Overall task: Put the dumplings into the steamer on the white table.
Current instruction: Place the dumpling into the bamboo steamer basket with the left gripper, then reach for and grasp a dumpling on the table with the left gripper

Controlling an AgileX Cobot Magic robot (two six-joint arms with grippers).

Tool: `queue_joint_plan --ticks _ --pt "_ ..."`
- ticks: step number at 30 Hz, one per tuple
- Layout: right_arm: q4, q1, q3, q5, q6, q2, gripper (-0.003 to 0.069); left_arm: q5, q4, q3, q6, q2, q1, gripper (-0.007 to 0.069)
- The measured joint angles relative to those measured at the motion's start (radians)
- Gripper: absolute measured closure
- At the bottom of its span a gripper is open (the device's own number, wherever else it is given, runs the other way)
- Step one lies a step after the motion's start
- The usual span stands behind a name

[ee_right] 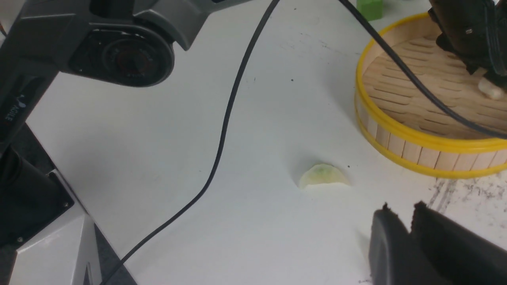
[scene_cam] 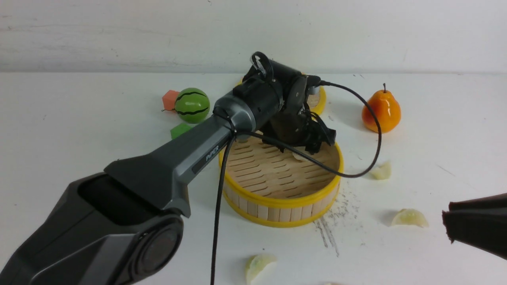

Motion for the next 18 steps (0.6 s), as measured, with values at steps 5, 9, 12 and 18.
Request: queue_joint_plan --ticks 5,9,12,18 --pt "-0.003 0.054 0.000 -0.012 0.000 0.000 0.0568 0.193 0.001 -0.015 0.012 -0.136 0.000 0.0014" --pt "-0.006 0.060 0.000 -0.012 0.000 0.000 0.0565 0.231 -0.008 0.010 0.052 -0.264 0.000 0.0058" --pt "-0.011 0.060 0.000 -0.010 0.000 -0.003 0.0562 0.231 -0.052 0.111 0.113 -0.391 0.000 0.0097" --pt "-0.054 0.060 0.001 0.001 0.005 -0.028 0.0556 0.230 -0.074 0.517 0.195 -0.676 0.000 0.0111"
